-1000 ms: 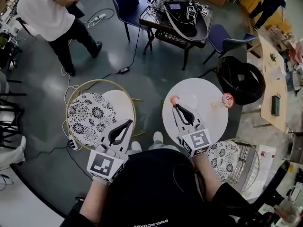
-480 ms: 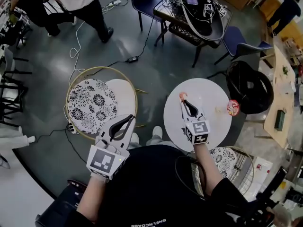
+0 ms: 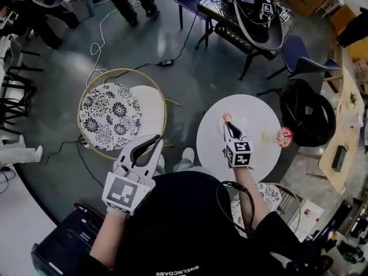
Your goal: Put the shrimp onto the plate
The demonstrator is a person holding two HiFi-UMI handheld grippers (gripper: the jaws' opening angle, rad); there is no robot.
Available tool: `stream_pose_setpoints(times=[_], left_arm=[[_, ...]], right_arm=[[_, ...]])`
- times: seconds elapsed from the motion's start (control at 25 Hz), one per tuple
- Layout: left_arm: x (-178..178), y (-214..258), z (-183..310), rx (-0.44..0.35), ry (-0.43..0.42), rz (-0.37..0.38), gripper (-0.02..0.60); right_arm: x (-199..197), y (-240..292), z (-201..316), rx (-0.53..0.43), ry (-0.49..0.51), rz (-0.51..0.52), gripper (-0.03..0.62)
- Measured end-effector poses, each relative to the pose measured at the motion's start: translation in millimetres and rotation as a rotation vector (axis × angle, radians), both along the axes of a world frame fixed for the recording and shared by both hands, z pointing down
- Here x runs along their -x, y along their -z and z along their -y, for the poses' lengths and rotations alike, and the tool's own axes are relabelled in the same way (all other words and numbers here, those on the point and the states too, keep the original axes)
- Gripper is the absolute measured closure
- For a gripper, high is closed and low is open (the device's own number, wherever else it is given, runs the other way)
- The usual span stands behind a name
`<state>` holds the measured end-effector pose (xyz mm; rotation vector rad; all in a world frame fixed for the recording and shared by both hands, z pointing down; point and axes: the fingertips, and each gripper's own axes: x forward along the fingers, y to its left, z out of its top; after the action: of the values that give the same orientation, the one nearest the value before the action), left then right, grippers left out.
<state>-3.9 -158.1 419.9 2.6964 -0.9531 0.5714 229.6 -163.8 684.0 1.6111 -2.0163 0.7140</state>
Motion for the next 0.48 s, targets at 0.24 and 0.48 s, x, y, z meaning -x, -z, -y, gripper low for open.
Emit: stream_pose_setpoints(times=[0.24, 0.48], left_arm=[[-3, -5, -2, 0.007, 0.025, 0.010, 0.577], [2, -7, -5, 0.018, 0.061, 0.023, 0.577]], right_arm=[[-12, -41, -7, 0.097, 0.008, -0.010, 0.546], [-17, -70, -12, 0.169, 0.031, -0.028, 0.546]])
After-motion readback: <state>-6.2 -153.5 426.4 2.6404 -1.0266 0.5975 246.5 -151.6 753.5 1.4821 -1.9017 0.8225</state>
